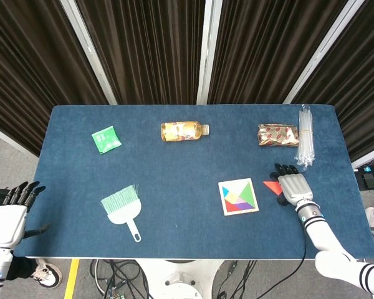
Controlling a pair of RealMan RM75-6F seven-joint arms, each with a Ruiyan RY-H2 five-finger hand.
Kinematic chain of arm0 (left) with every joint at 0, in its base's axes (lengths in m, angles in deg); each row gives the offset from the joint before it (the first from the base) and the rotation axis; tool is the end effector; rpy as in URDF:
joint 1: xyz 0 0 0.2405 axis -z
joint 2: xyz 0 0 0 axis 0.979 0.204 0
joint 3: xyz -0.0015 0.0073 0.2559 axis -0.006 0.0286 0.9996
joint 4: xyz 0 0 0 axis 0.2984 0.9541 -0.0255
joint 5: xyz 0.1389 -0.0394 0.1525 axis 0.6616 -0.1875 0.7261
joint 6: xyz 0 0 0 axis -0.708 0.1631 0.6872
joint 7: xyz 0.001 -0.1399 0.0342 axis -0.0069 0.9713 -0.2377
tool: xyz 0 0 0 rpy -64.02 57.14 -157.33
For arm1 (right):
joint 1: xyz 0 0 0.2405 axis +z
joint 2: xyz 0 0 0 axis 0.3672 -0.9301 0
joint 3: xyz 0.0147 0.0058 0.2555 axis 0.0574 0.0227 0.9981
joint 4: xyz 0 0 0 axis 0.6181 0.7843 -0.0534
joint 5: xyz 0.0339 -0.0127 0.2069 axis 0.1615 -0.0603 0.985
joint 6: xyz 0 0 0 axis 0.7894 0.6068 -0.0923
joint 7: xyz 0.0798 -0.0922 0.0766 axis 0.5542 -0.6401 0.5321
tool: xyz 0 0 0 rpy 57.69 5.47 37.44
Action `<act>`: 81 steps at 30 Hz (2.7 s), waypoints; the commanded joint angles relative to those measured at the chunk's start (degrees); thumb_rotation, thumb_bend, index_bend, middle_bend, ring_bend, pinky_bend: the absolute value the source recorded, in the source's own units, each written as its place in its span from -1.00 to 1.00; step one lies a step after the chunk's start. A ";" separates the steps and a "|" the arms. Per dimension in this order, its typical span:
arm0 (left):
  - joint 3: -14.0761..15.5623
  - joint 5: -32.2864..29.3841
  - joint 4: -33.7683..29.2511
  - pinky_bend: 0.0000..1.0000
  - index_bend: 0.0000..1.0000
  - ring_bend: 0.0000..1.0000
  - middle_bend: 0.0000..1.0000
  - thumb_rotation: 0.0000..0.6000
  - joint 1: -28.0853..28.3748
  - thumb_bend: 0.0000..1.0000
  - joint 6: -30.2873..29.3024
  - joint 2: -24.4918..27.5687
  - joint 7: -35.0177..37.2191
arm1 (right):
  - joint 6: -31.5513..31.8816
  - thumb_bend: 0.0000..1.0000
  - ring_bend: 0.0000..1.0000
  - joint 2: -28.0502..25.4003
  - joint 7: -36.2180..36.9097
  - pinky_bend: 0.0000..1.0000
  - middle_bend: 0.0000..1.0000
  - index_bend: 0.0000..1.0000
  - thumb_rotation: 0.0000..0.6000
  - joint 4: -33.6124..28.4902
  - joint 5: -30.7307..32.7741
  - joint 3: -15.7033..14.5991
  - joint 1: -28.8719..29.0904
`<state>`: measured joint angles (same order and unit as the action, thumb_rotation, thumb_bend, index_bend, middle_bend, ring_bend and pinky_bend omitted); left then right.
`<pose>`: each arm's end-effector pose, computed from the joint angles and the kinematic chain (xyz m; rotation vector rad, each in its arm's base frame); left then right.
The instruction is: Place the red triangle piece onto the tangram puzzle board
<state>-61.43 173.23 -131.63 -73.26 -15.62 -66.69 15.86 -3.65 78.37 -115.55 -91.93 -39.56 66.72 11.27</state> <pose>-0.3212 0.1739 0.1349 -1.4308 -0.9316 -0.8922 -0.2813 -0.3230 0.0506 1.7604 -1.0384 0.4327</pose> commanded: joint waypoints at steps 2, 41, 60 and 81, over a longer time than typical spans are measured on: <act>-0.03 0.09 -0.01 -0.78 -0.66 -0.95 -0.80 1.00 0.01 -1.00 -0.08 0.05 0.13 | 0.46 -0.59 -1.00 0.23 0.25 -1.00 -1.00 -0.48 1.00 0.15 0.21 -0.31 0.34; 0.04 0.15 0.88 -0.78 -0.66 -0.95 -0.80 1.00 -0.07 -1.00 -0.09 -0.32 1.59 | 6.93 -0.45 -1.00 -2.06 0.56 -1.00 -1.00 0.03 1.00 -7.33 -3.78 -0.77 2.83; 0.13 0.34 2.81 -0.77 -0.66 -0.95 -0.80 1.00 -0.36 -1.00 -0.45 -0.52 4.36 | 10.60 -0.45 -1.00 6.72 -10.44 -1.00 -1.00 0.04 1.00 -11.71 3.76 -1.11 7.86; 0.29 0.65 4.88 -0.77 -0.66 -0.95 -0.80 1.00 -0.41 -1.00 -0.44 -1.26 7.41 | 12.76 -0.46 -1.00 5.61 -20.60 -1.00 -1.00 0.08 1.00 -17.34 24.17 1.52 15.27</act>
<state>-61.17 173.87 -126.89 -73.65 -16.05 -67.88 23.12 8.70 84.46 -132.67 -108.15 -20.24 67.56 23.87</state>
